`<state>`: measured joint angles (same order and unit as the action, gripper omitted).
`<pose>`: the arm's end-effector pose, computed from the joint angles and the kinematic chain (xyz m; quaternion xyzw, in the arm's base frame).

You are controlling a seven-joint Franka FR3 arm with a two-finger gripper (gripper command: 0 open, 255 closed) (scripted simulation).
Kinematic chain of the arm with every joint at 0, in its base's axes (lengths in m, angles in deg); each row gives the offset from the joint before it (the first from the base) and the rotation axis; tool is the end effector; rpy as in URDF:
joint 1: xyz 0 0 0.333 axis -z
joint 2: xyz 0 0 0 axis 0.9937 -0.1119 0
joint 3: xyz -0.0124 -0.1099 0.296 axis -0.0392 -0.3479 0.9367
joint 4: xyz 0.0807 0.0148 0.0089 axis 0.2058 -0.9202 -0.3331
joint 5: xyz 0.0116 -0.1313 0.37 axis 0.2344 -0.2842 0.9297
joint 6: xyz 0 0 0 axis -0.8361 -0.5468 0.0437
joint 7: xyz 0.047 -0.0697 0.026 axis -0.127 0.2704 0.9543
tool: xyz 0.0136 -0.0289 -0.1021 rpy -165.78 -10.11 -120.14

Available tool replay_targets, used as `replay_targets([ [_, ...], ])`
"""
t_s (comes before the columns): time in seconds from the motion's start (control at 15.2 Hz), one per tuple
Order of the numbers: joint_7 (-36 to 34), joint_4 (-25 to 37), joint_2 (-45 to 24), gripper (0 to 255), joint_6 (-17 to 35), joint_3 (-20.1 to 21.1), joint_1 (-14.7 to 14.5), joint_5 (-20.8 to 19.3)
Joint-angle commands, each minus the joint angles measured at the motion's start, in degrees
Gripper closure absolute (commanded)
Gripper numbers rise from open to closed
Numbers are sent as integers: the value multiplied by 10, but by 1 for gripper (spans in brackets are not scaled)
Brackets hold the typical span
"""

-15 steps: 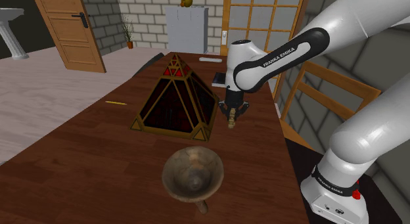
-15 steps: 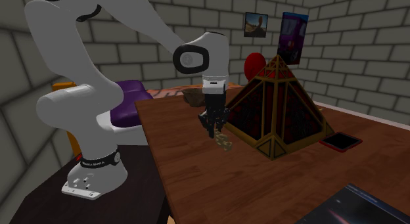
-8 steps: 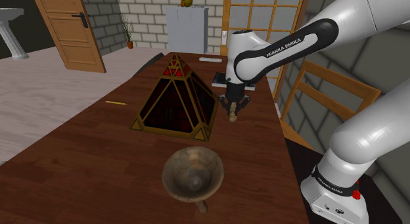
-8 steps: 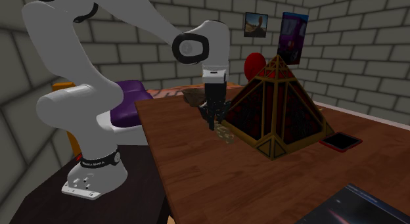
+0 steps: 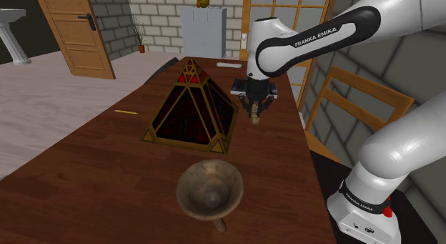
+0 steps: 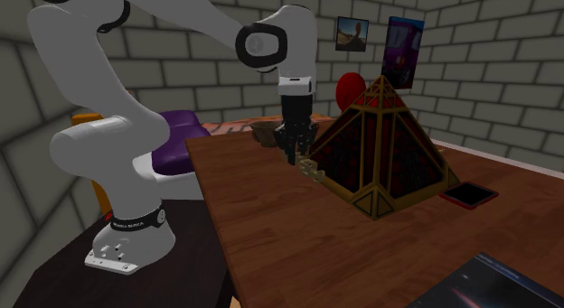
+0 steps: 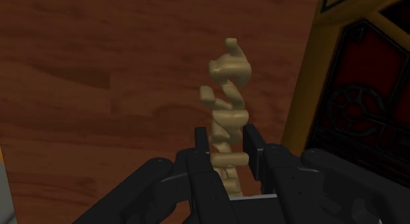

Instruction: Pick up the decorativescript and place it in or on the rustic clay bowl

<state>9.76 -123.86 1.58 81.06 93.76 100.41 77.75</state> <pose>0.4279 0.0448 0.4336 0.8973 -0.4408 0.0152 0.0174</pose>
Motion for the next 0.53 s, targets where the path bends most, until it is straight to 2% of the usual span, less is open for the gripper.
replay_targets([
  [0.0,1,10,6,255,-17,-2,-1,1],
  [0.46,5,52,22,255,-74,-10,0,1],
])
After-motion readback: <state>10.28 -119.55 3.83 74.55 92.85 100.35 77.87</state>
